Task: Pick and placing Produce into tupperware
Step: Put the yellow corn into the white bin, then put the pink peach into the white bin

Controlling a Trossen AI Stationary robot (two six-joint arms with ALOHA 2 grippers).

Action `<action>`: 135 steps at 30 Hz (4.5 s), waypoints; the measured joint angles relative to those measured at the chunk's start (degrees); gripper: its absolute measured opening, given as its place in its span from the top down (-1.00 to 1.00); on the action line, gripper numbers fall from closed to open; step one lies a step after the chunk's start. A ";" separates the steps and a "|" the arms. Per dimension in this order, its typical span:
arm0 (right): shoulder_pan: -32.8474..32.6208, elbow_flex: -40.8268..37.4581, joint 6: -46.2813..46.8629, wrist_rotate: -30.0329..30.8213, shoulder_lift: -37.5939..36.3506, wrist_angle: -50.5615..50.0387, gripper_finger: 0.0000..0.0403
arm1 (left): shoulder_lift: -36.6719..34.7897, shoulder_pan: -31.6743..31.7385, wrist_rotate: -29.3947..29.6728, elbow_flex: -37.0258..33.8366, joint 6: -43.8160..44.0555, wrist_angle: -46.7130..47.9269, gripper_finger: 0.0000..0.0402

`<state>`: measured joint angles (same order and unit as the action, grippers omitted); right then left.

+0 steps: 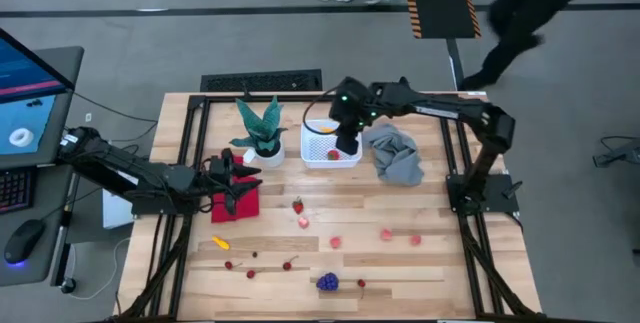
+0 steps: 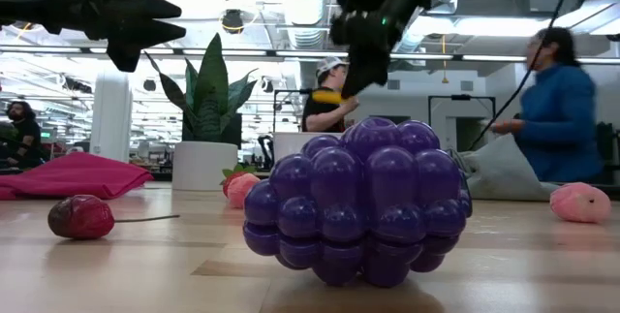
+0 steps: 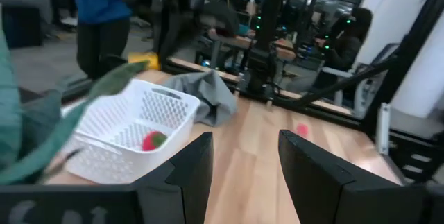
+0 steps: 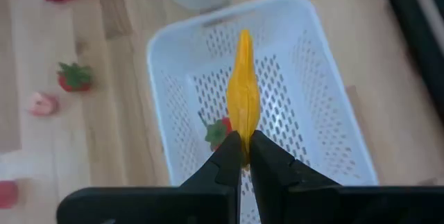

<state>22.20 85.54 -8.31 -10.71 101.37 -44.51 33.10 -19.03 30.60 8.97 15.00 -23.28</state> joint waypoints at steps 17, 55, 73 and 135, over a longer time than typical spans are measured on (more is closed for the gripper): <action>4.08 0.00 -2.08 -6.02 10.27 -1.36 0.72 | 0.02 0.00 0.08 0.00 -5.46 -0.78 0.23; -13.42 -6.42 2.52 -5.46 -27.81 3.47 0.34 | -0.24 -0.04 -7.23 0.00 -14.33 -9.07 0.23; -30.60 -42.40 19.96 3.50 -56.60 26.64 0.35 | -0.22 1.68 -5.78 0.00 -10.51 -8.55 0.23; -58.16 -31.39 79.94 25.52 -9.23 2.53 -0.03 | 0.01 1.66 -6.26 0.00 -2.22 1.32 0.23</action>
<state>-35.95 54.15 71.63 14.81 92.14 -41.98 33.11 -17.37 24.34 8.97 12.78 -21.96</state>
